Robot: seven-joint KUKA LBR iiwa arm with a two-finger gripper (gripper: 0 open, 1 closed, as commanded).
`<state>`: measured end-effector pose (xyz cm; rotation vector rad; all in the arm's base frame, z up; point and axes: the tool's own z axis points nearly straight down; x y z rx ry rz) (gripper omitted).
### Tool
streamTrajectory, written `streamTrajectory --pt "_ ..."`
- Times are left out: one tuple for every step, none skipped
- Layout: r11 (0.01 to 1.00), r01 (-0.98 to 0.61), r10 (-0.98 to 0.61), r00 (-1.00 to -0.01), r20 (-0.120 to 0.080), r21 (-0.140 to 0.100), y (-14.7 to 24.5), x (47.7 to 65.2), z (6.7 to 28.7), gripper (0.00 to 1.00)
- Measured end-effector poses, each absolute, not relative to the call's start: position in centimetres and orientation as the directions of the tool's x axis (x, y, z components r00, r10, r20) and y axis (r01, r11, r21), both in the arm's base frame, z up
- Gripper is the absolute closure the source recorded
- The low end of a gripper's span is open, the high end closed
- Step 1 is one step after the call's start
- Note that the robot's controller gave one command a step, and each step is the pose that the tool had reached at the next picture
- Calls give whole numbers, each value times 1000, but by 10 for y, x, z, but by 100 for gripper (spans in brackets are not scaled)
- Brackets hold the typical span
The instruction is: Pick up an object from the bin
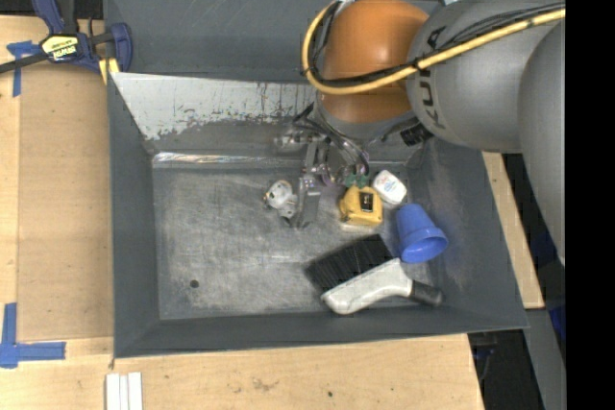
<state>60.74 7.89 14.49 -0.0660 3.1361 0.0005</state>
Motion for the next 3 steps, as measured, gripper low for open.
streamTrajectory --pt "995 99 99 -995 -1 0 47 612 86 100" --pt "995 99 99 -995 -1 0 47 612 86 100" --pt "995 100 100 -995 -5 1 47 603 225 100"
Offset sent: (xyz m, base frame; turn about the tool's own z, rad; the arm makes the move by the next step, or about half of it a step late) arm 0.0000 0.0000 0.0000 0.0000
